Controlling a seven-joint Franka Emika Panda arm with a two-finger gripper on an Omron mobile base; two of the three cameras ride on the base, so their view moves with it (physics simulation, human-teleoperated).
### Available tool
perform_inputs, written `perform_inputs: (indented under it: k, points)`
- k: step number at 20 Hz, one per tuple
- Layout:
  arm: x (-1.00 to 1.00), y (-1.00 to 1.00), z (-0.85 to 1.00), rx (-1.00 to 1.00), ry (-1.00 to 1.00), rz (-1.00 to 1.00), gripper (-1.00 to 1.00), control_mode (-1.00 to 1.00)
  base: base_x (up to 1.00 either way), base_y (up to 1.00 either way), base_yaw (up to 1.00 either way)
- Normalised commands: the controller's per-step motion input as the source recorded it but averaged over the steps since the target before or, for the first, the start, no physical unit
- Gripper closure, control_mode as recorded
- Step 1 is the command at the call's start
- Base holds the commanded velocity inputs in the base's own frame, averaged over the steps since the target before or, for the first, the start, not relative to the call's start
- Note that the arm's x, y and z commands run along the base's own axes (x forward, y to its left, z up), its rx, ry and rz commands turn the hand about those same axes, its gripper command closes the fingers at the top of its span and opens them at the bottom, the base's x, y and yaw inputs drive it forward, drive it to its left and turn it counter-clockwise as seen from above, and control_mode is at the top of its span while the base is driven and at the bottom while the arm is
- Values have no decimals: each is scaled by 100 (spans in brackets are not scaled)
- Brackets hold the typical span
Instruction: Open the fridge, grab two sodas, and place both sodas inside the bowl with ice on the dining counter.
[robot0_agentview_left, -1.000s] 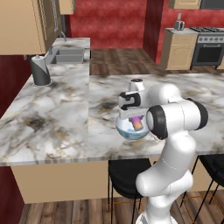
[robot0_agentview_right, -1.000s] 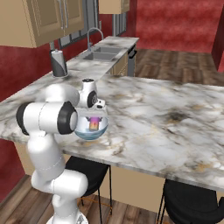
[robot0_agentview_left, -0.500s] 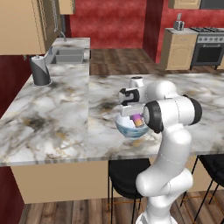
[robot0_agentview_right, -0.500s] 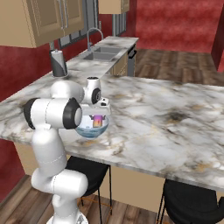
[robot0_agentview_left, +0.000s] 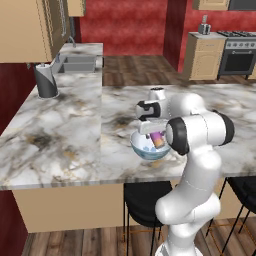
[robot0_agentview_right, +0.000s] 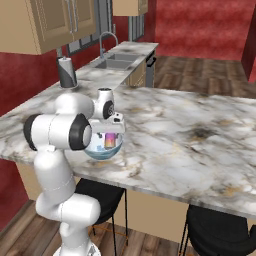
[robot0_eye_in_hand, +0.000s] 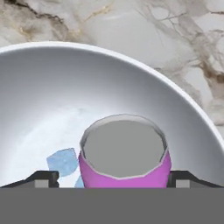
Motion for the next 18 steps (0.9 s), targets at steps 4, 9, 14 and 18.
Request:
perform_inputs:
  k: [4, 9, 14, 18]
  points:
    - [-26, 3, 32, 1, 0, 0, -100, -100, 0, 0, 0]
    - [-30, 1, 57, 0, -4, 0, -100, -100, 0, 0, 0]
    - [-48, 0, 66, 0, -7, -1, -100, -100, 0, 0, 0]
    - [-69, 0, 56, 0, -6, -1, -100, -100, 0, 0, 0]
